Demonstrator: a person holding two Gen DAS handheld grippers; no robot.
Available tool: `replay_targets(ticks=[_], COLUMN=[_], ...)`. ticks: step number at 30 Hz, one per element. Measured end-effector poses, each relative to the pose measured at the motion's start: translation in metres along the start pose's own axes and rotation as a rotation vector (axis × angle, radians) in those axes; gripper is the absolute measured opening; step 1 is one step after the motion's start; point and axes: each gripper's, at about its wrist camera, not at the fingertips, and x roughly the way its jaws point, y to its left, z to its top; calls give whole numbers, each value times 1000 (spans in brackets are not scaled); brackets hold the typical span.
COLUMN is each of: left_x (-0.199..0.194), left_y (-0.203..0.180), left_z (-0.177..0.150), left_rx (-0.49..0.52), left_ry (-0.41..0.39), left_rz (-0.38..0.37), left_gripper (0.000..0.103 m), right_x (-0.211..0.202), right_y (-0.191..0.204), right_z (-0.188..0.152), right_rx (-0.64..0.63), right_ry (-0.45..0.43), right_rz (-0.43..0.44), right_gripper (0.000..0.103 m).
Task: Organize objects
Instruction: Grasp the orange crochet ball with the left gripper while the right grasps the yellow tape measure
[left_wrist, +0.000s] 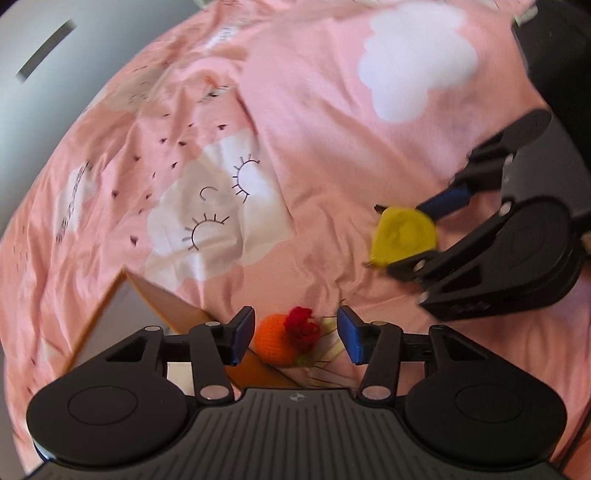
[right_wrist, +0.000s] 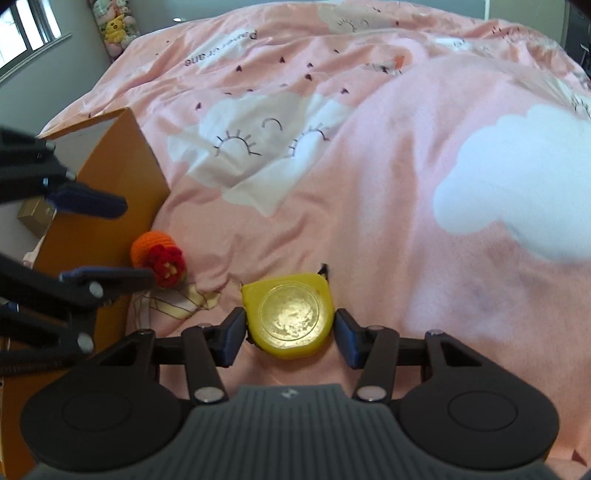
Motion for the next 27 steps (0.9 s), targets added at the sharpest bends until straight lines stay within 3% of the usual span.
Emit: replay_targets(ticks=[4, 10, 23, 27], left_x=[20, 48, 74, 77], left_y=[-5, -4, -8, -6], left_z=[7, 11, 12, 12], left_rx=[167, 250, 274, 266], left_ry=[95, 214, 297, 307], left_rz=[-24, -21, -10, -6], left_gripper=[61, 61, 60, 53], right_x=[3, 6, 14, 14], right_y=[-6, -10, -11, -11], right_z=[-1, -2, -3, -3], right_rx=[23, 47, 48, 43], right_ry=[10, 18, 43, 45], right_rz=[15, 34, 31, 27], right_gripper=[54, 54, 54, 54])
